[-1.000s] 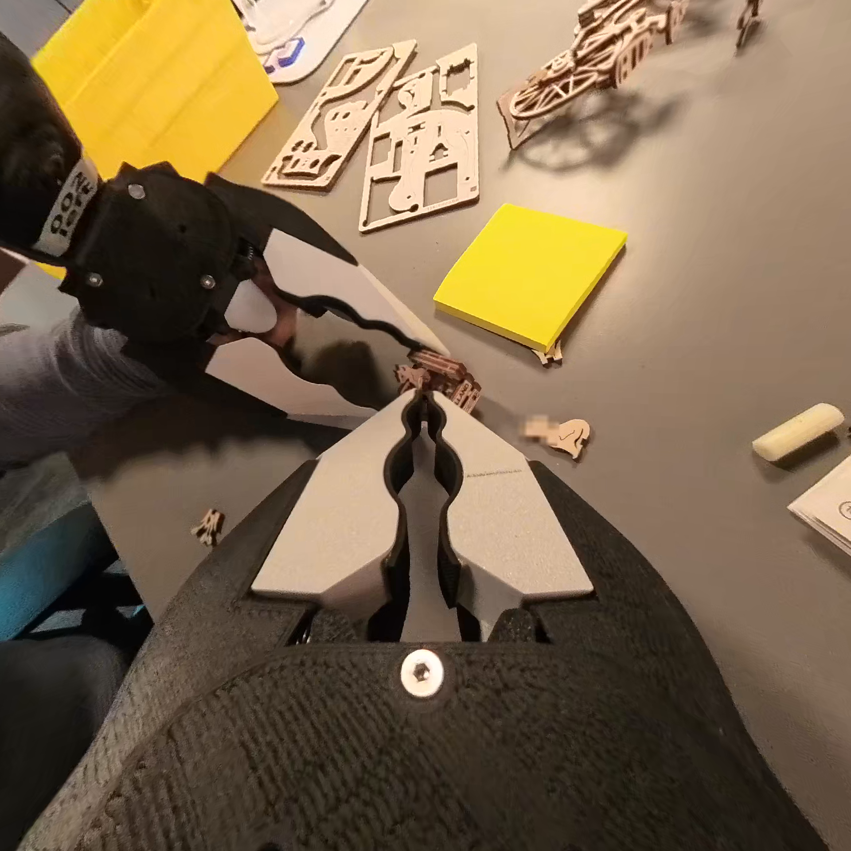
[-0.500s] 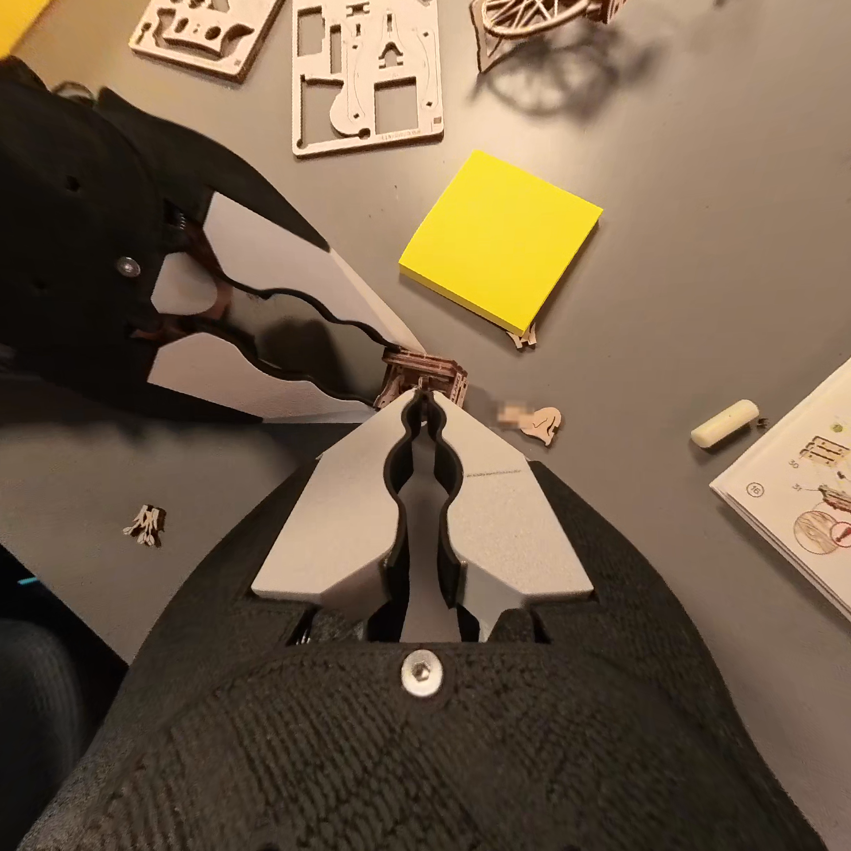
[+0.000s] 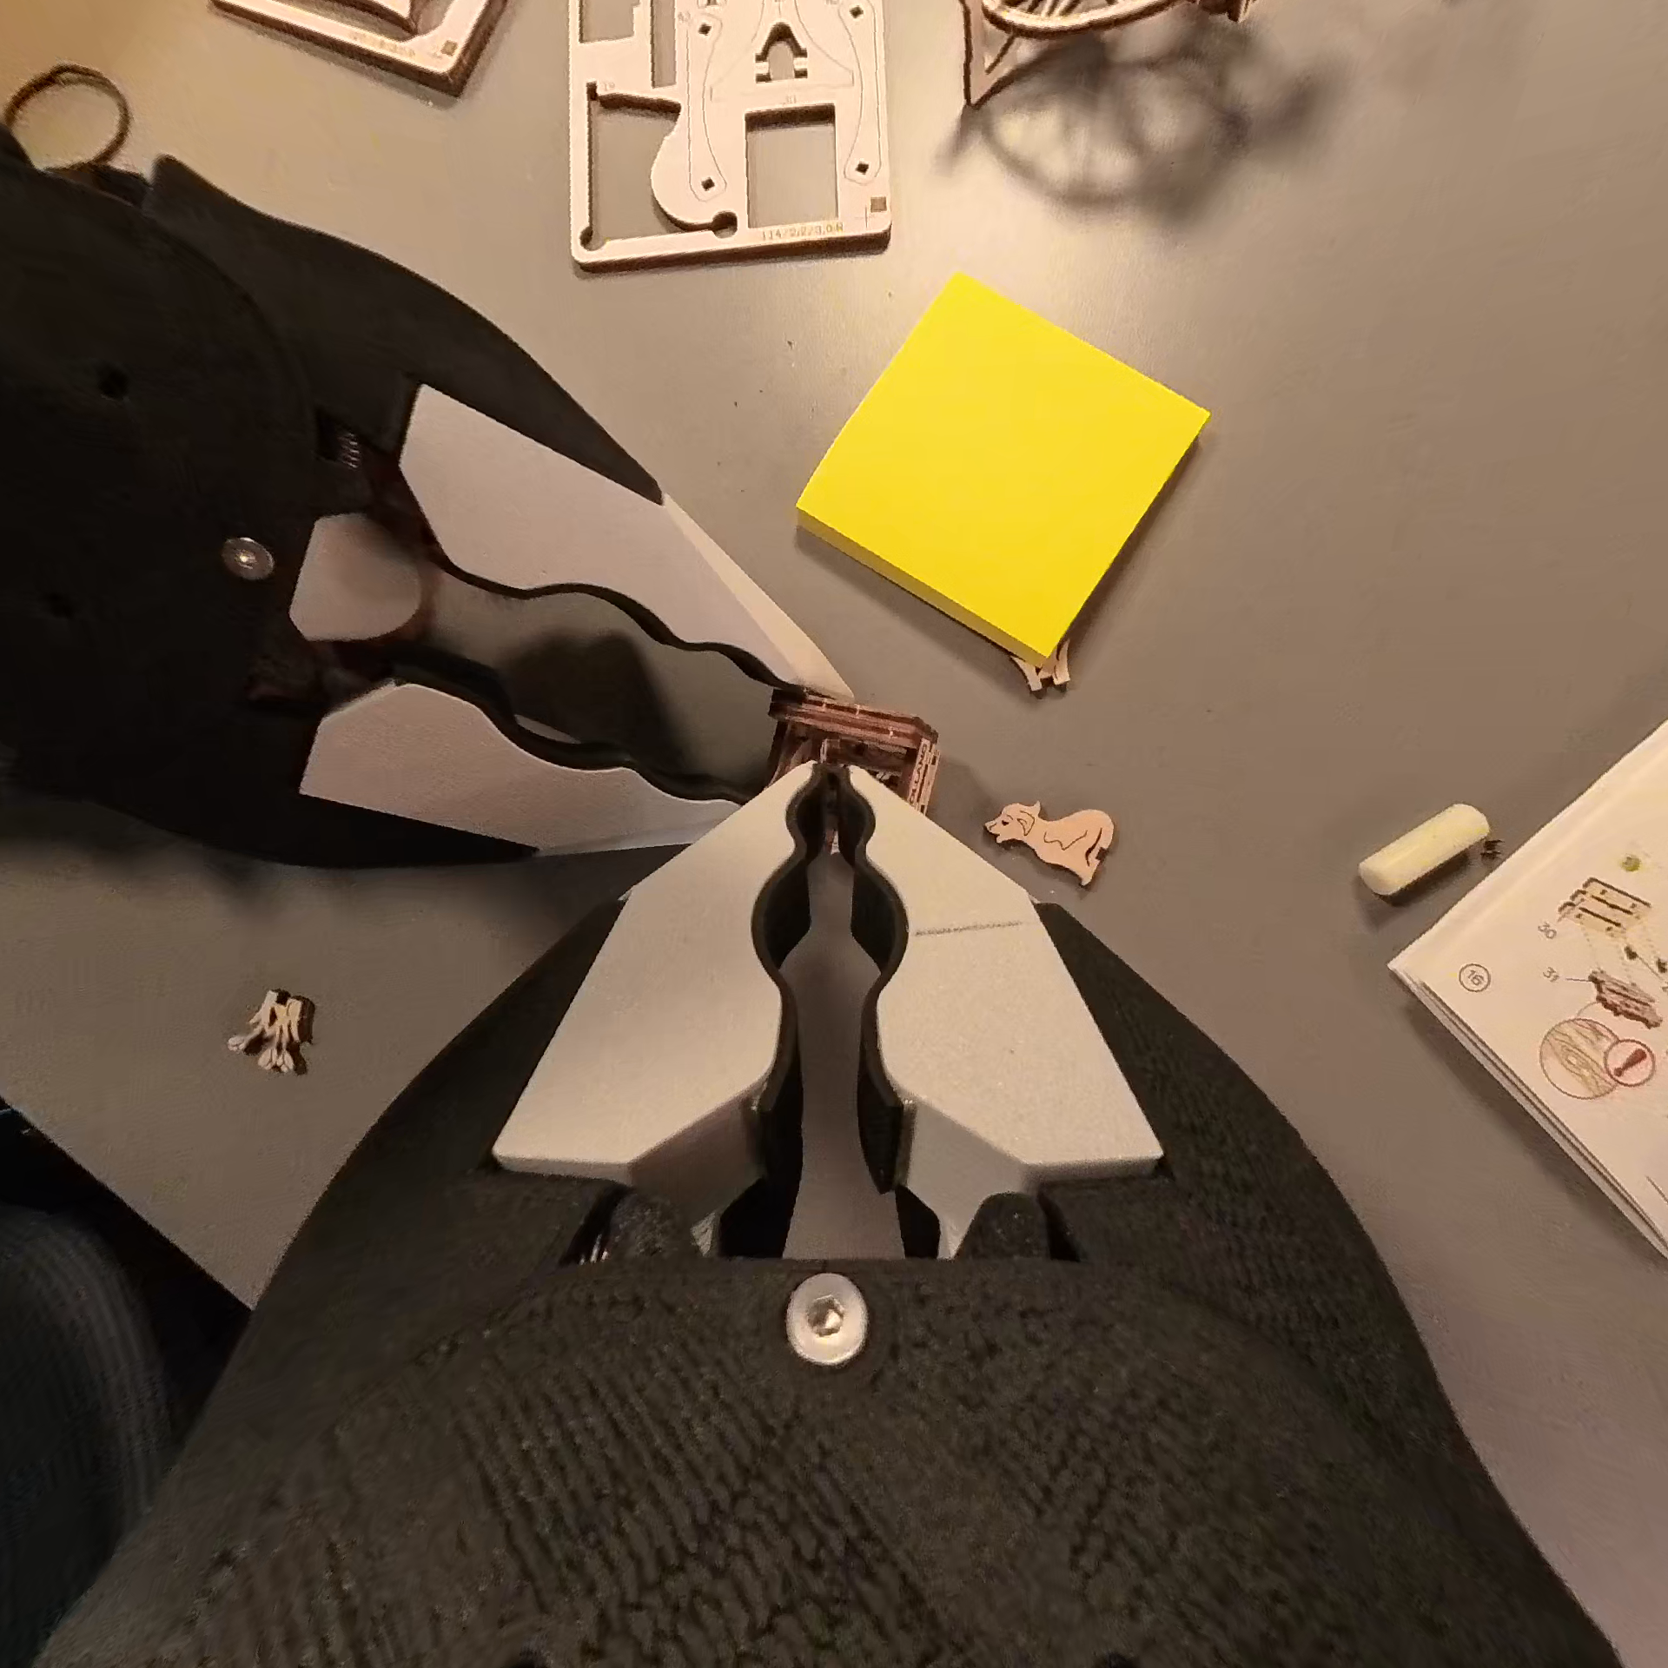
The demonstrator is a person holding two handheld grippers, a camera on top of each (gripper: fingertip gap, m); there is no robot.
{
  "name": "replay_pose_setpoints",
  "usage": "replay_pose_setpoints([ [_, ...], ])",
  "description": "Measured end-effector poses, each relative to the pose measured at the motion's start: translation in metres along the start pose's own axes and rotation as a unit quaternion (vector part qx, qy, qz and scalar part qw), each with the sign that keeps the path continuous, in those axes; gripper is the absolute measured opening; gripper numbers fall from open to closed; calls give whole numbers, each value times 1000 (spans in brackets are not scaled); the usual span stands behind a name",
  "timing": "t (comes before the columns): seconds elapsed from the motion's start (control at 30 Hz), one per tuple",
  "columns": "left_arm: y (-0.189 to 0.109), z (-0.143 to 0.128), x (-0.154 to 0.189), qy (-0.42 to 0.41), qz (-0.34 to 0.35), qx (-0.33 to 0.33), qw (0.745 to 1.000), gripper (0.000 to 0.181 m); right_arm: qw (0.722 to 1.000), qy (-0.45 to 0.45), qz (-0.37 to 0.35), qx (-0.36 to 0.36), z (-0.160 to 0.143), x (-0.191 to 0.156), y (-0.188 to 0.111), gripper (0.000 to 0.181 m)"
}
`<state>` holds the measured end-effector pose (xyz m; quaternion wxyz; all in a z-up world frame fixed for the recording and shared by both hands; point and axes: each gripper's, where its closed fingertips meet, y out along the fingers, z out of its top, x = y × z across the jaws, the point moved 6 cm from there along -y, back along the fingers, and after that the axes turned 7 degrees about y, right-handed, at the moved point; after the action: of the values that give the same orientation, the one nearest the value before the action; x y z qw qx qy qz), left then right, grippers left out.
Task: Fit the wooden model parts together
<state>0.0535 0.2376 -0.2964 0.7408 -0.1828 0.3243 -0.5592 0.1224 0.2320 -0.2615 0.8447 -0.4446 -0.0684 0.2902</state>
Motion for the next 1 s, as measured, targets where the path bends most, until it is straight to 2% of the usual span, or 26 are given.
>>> replay_pose_setpoints([
  [0.13, 0, 0, 0, -7, -1, 0, 1000, 27, 1000, -4, -10, 2, 0, -2, 4, 0],
  [0.37, 1, 0, 0, -24, -2, -2, 1000, 27, 999, 6, -19, 46, -4, -3, 6, 0],
  [0.7, 4, 3, -1, -16, 26, -6, 1000, 30, 999, -6, -23, 39, -1, -2, 8, 0],
  [1.0, 4, 4, -6, -77, -9, -29, 997, 27, 999, -39, -15, 18, 3, -6, 9, 0],
])
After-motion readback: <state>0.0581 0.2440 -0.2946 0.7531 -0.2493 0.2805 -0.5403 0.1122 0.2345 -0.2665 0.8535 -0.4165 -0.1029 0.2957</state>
